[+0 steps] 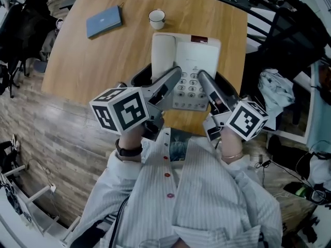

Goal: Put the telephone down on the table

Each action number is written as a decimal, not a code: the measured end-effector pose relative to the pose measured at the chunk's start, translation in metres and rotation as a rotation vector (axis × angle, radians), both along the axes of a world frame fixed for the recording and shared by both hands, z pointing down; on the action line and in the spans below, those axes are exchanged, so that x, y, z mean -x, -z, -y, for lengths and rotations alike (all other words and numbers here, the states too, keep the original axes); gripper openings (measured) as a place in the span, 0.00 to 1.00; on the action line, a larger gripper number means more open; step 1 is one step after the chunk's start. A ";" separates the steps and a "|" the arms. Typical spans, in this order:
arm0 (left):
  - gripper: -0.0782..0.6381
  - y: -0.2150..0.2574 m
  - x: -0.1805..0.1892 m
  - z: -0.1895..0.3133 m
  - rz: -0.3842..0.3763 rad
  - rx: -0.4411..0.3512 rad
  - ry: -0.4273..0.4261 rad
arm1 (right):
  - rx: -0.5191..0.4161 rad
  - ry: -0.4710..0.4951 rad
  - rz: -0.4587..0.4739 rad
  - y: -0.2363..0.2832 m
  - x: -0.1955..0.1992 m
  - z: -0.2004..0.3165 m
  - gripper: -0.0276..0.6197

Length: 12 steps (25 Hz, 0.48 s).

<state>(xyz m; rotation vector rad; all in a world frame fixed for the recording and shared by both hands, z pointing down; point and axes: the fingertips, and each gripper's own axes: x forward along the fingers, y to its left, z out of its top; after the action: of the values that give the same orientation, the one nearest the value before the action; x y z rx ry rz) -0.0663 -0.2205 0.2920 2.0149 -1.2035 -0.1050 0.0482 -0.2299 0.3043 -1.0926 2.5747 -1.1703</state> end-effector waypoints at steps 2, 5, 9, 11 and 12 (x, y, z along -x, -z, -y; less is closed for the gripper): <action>0.63 0.001 -0.001 0.003 0.000 -0.003 -0.023 | -0.003 -0.024 -0.001 0.001 -0.001 0.000 0.42; 0.63 0.003 -0.005 0.011 -0.004 -0.004 -0.066 | -0.005 -0.067 -0.003 0.004 -0.005 0.003 0.41; 0.63 0.004 -0.018 0.027 -0.008 0.009 -0.127 | 0.011 -0.123 0.001 0.004 -0.018 0.013 0.41; 0.63 0.004 -0.023 0.032 -0.008 0.008 -0.147 | 0.014 -0.144 0.003 0.003 -0.024 0.016 0.41; 0.63 0.004 -0.025 0.033 -0.006 0.008 -0.156 | 0.014 -0.154 0.004 0.003 -0.025 0.016 0.41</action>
<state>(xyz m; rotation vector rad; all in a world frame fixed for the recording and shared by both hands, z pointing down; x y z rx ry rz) -0.0416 -0.2538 0.2885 2.0920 -1.0366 -0.0293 0.0732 -0.2458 0.3014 -1.2647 2.4321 -1.1541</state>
